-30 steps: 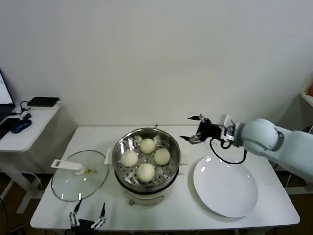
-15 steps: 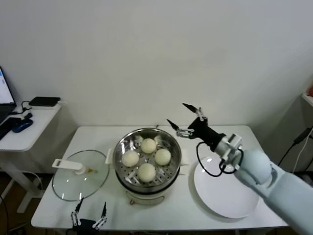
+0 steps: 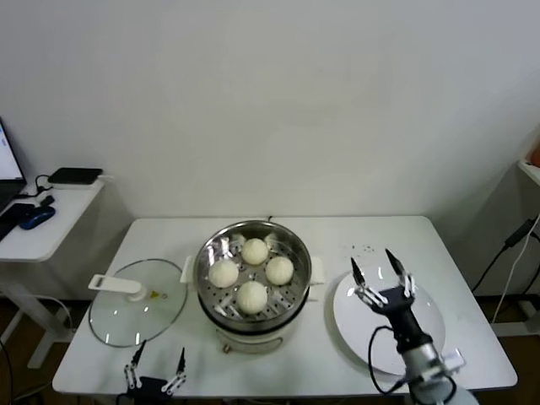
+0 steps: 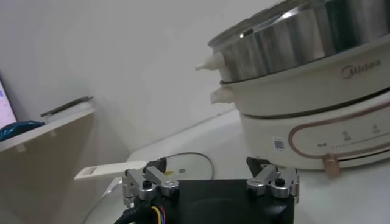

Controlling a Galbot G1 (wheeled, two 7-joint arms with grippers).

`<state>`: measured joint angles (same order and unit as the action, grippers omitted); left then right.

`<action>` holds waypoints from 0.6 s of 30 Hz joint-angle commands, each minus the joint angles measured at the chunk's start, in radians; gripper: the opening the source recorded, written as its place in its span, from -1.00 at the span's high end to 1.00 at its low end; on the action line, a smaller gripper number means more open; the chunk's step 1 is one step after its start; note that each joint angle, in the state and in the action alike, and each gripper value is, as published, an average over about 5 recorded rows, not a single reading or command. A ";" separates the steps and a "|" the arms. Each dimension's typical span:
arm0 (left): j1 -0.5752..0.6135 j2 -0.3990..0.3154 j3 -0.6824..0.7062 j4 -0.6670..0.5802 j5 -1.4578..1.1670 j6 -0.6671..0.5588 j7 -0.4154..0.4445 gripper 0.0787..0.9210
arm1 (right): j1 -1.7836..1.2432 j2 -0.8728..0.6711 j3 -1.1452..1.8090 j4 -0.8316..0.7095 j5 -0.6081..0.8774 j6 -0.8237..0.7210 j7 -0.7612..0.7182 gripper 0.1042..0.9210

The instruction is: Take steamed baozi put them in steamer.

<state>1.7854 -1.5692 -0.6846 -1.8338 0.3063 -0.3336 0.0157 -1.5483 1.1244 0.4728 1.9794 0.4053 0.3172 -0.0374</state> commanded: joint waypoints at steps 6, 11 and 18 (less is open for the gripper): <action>0.002 -0.004 0.001 -0.008 0.000 -0.003 -0.003 -0.77 | -0.307 0.258 0.135 -0.015 -0.145 0.160 0.004 -0.76; 0.003 -0.006 0.001 -0.014 0.000 -0.002 -0.003 -0.77 | -0.303 0.265 0.129 -0.020 -0.154 0.167 0.011 -0.76; 0.007 -0.008 0.001 -0.020 0.000 -0.002 -0.003 -0.77 | -0.293 0.271 0.115 -0.024 -0.177 0.165 0.028 -0.76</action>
<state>1.7904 -1.5762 -0.6839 -1.8518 0.3063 -0.3356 0.0129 -1.7867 1.3484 0.5684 1.9561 0.2742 0.4568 -0.0199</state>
